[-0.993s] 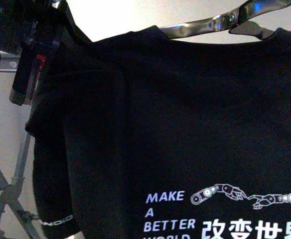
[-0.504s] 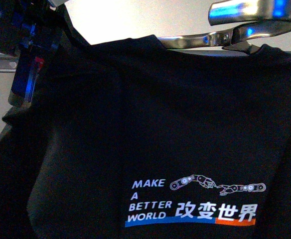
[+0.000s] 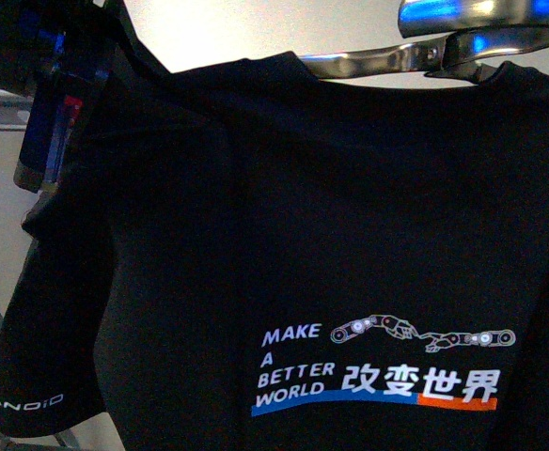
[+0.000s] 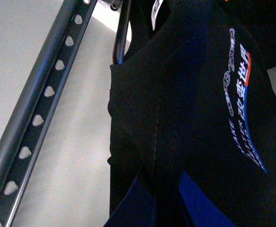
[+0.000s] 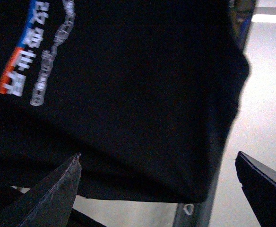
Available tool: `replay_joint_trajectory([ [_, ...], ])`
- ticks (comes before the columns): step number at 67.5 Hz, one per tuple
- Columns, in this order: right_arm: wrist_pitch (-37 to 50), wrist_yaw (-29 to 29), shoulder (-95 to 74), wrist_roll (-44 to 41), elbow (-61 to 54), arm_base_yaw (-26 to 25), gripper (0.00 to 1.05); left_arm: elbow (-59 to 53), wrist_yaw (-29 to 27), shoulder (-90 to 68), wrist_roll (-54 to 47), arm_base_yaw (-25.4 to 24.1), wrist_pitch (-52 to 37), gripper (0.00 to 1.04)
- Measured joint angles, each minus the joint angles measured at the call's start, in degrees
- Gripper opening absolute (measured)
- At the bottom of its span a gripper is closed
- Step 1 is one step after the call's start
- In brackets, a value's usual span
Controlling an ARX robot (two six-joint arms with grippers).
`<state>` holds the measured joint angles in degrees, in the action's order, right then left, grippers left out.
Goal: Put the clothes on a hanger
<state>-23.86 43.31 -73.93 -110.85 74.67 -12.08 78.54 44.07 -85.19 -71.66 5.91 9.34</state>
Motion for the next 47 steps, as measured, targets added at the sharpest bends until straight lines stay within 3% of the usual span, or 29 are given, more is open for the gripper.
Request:
replay_joint_trajectory([
  [20,-5.64,-6.38,-12.9,8.87,18.08,6.67,0.97,0.0,-0.02,0.0,0.0,0.0,0.0,0.05],
  [39,-5.33,-11.89,-20.11,13.55,21.59,9.6,0.97,0.0,0.0,0.0,0.0,0.0,0.0,0.05],
  [47,-2.89,-13.18,-21.38,15.85,21.59,9.88,0.85,0.0,-0.07,0.0,0.0,0.0,0.0,0.05],
])
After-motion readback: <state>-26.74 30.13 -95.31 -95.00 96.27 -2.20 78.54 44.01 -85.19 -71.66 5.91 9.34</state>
